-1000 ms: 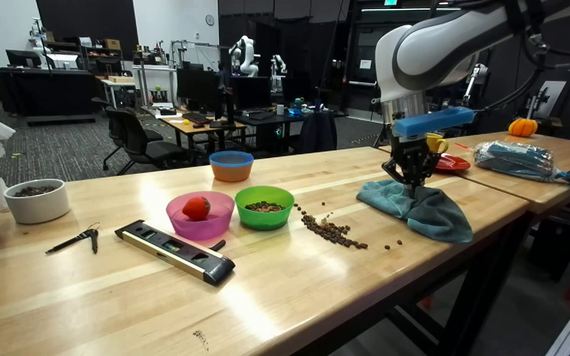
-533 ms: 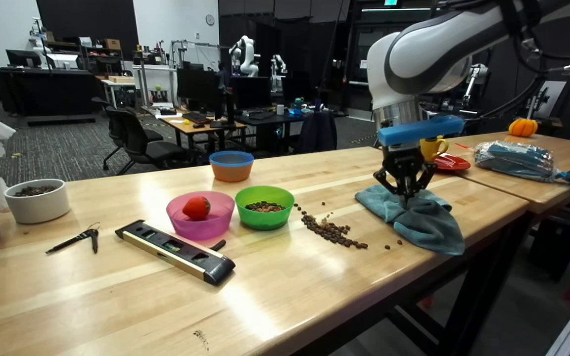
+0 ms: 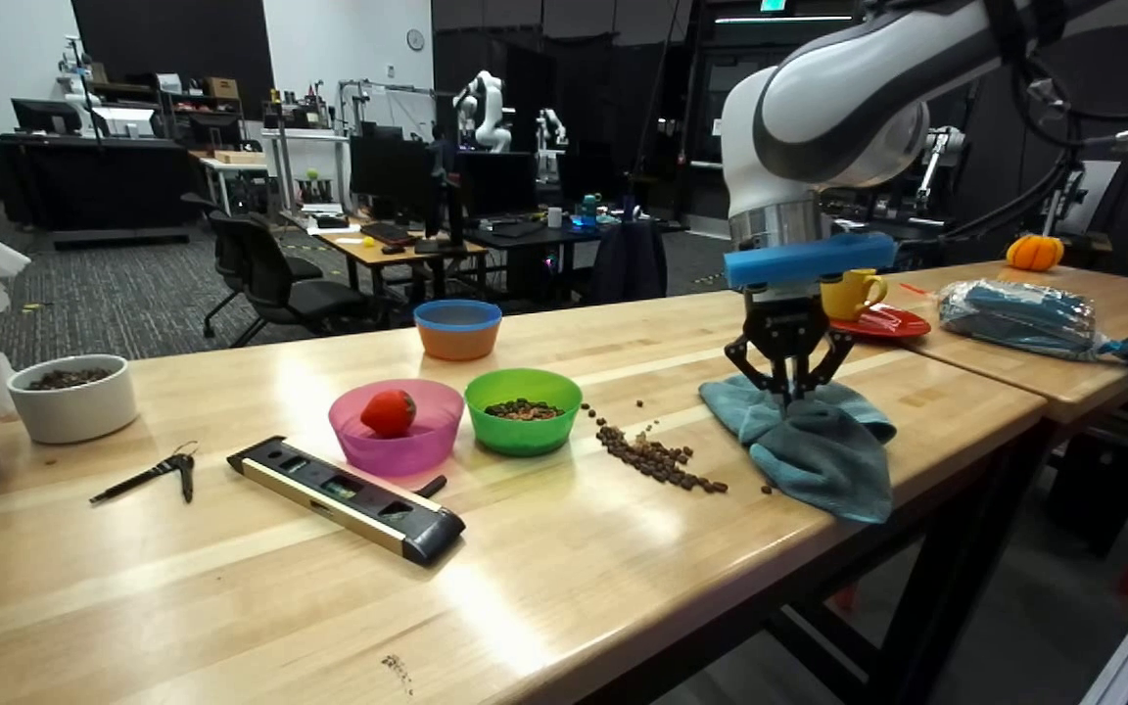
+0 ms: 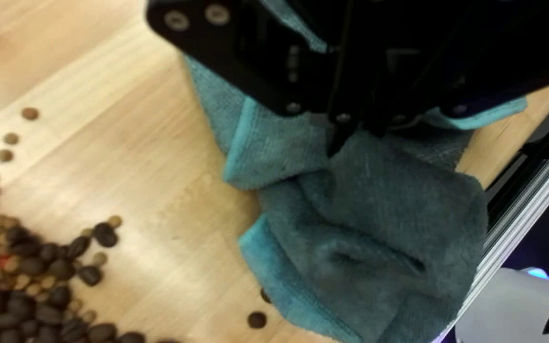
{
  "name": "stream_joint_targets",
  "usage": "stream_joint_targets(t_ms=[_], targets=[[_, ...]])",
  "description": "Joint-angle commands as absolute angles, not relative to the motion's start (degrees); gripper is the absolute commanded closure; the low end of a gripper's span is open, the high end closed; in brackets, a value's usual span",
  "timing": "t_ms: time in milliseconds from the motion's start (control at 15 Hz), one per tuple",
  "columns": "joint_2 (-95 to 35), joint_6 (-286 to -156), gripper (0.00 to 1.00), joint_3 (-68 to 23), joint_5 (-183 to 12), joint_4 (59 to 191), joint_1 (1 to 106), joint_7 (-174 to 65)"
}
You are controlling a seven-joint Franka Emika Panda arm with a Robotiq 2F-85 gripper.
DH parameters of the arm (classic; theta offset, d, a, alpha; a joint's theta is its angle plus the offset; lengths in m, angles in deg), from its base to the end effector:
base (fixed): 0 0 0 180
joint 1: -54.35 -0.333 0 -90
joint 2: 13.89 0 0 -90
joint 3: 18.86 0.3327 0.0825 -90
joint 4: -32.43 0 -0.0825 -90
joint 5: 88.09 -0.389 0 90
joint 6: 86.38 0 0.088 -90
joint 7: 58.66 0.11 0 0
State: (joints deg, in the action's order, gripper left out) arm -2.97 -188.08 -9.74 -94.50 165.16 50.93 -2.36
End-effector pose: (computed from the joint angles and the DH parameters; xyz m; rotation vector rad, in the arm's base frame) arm 0.4245 0.1057 0.4059 2.7214 -1.1734 -0.4987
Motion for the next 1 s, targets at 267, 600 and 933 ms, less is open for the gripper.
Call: stream_joint_targets(t_ms=[267,600,933], targets=[[-9.9,-194.1,0.98,-6.4,-100.9,158.5,46.7,11.4],[-12.1,-195.2,0.98,-6.9,-100.2,156.0,45.5,16.9],[-10.9,-193.9,0.98,-7.7,-99.0,156.4,45.9,19.1]])
